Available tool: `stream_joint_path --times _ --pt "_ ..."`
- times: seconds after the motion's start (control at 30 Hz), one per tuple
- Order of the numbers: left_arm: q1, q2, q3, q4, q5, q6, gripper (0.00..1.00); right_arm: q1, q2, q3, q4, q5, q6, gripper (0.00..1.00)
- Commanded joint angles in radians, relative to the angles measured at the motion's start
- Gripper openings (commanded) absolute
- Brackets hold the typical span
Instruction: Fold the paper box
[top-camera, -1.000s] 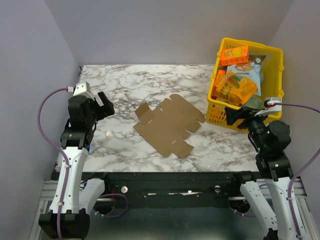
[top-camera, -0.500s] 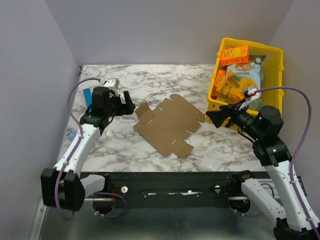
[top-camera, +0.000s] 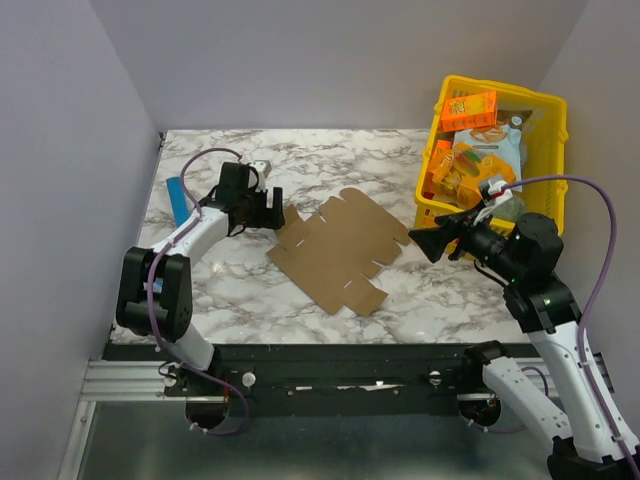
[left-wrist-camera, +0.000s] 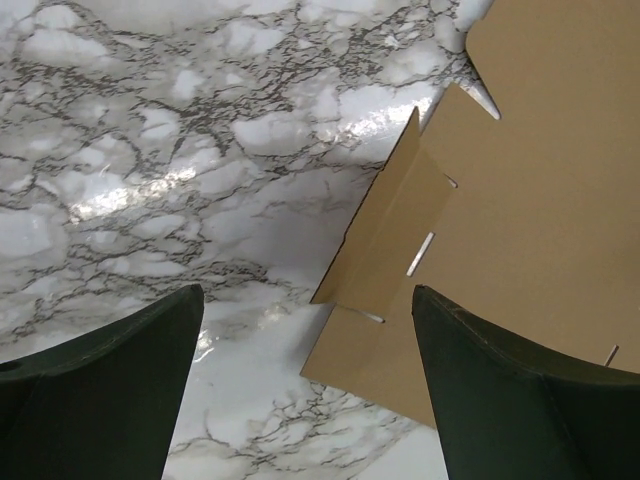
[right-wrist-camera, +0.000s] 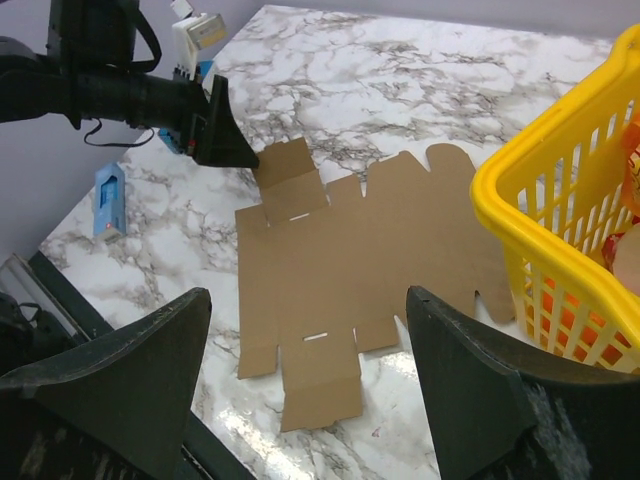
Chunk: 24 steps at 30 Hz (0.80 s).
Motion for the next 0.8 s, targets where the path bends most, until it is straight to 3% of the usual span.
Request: stream_joint_path --times 0.0,0.07,0.23,0.27,0.3,0.4,0.53,0.6,0.77 --pt "-0.015 0.076 0.037 0.035 0.101 0.019 0.86 0.008 0.01 -0.009 -0.043 -0.006 -0.045 0.86" --pt "-0.02 0.113 0.079 0.021 0.105 0.018 0.79 0.008 0.017 -0.012 -0.044 -0.005 -0.048 0.85" --pt "-0.029 0.184 0.119 0.011 0.168 0.014 0.48 0.01 0.025 -0.01 -0.05 -0.012 -0.073 0.84" --pt "-0.031 0.185 0.122 0.009 0.18 0.018 0.4 0.01 0.033 -0.009 -0.061 -0.012 -0.083 0.84" --pt "-0.035 0.181 0.125 0.0 0.185 0.032 0.25 0.008 0.039 -0.004 -0.064 -0.012 -0.108 0.84" --pt "-0.038 0.134 0.125 -0.026 0.179 0.064 0.01 0.01 0.077 0.028 -0.083 -0.034 -0.152 0.84" --pt "-0.049 0.017 0.111 -0.084 0.242 0.2 0.0 0.044 0.162 0.105 -0.095 -0.092 -0.201 0.85" --pt "-0.054 -0.069 0.102 -0.123 0.337 0.248 0.0 0.067 0.229 0.151 -0.103 -0.101 -0.22 0.86" --pt "-0.058 -0.216 0.106 -0.241 0.464 0.376 0.0 0.151 0.407 0.367 -0.165 -0.153 -0.338 0.87"
